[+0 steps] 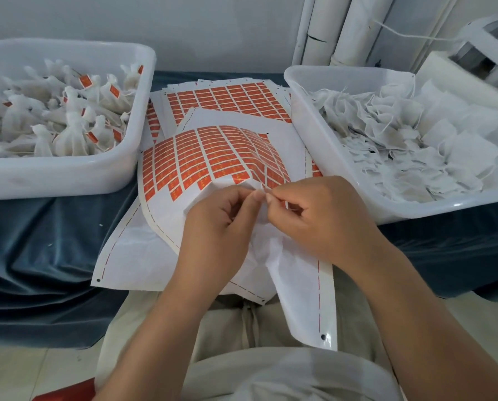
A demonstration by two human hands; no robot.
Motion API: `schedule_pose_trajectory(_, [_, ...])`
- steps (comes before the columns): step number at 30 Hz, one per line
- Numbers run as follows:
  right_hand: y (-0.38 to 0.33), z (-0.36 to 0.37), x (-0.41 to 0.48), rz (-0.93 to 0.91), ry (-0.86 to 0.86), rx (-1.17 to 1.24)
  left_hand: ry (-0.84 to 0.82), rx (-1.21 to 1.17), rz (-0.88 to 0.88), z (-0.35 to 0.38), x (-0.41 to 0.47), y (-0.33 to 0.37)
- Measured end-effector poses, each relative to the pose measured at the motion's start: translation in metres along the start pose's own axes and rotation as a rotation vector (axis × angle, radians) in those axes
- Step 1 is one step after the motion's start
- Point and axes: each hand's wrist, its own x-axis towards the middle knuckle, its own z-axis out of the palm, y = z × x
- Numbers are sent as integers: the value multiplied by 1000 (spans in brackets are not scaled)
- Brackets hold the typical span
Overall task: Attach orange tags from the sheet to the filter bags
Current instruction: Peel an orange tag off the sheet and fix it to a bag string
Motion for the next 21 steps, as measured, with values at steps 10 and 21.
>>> schedule_pose_trajectory(10, [16, 2, 0, 108, -6, 223, -32, 84, 3, 4, 0, -2])
schedule_pose_trajectory(21, [17, -4, -1, -13, -73, 37, -122, 197, 100, -6, 6, -10])
